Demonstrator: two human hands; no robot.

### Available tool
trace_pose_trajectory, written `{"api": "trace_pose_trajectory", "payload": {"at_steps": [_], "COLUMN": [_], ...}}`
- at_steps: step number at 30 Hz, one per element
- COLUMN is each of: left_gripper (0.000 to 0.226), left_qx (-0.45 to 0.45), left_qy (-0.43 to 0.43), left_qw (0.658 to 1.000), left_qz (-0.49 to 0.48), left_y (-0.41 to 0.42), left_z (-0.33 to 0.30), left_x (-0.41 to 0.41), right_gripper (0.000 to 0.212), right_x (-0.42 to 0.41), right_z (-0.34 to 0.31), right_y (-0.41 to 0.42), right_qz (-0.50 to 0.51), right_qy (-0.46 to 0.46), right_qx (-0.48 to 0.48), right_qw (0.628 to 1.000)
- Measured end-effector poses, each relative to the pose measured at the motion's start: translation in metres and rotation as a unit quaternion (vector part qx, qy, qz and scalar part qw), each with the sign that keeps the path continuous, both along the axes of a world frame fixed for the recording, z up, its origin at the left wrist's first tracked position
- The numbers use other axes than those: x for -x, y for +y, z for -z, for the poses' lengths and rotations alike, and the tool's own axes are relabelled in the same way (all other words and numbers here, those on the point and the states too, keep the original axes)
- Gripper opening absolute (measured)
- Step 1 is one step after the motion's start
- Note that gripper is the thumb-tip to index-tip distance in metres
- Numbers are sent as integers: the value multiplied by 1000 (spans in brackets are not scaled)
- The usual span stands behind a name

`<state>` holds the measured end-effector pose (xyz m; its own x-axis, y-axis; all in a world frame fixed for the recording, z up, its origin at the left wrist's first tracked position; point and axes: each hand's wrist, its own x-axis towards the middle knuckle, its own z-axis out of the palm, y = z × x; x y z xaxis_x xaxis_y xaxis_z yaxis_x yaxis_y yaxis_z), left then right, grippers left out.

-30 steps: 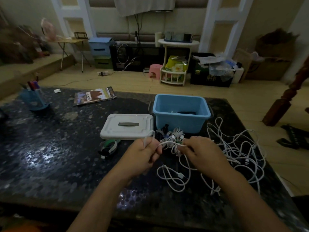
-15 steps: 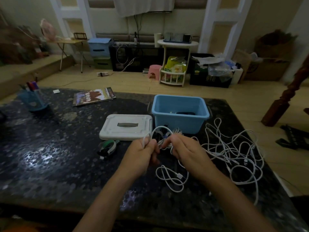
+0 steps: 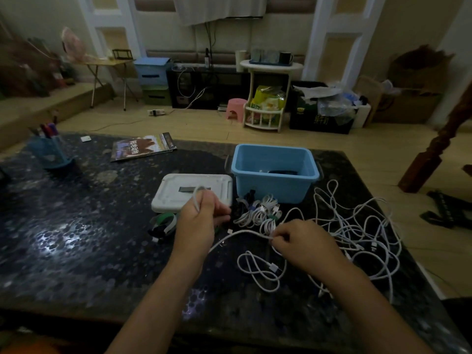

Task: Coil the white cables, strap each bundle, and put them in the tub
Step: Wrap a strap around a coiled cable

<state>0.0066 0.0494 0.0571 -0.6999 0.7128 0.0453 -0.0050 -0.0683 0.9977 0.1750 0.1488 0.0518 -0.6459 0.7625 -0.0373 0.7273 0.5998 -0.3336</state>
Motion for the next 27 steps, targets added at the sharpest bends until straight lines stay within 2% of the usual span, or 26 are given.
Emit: {"api": "trace_pose_trajectory", "payload": {"at_steps": [3,6,8,11,13,17,20,25,27], "left_gripper": [29,29,26,16,10,23,19,32,36], "left_qx": [-52,-56,-37,10,48,112,114,147,145], "left_qy": [-32,-29,-35,-34,-5,115,141,224,221], "left_qw": [998,998,998,998,996,984,981,957,956], "left_qz": [3,25,37,60,79,79,64,111,131], "left_y": [-3,-6,-7,-8,-7,0,2,0,-1], "left_z": [-4,-5,-5,-4,2,12,11,19,19], "left_x": [1,4,5,5,5,-1,-2,-2,-4], "right_gripper": [27,27,25,22,23,26,27,26,27], "right_x": [0,2,2,2,3,7,6,6,8], "right_z": [-4,-5,-4,-2,0,2,1,1,3], "right_y": [-2,-4,-3,1,2,0,2,2,1], "right_qz": [-66,-100,-98,-58,-41,-18,1,9,4], "right_qy": [-52,-51,-25,64,136,246,280,307,319], "right_qx": [33,47,39,54,71,97,109,106,117], "right_qw": [996,993,994,995,987,964,954,946,940]}}
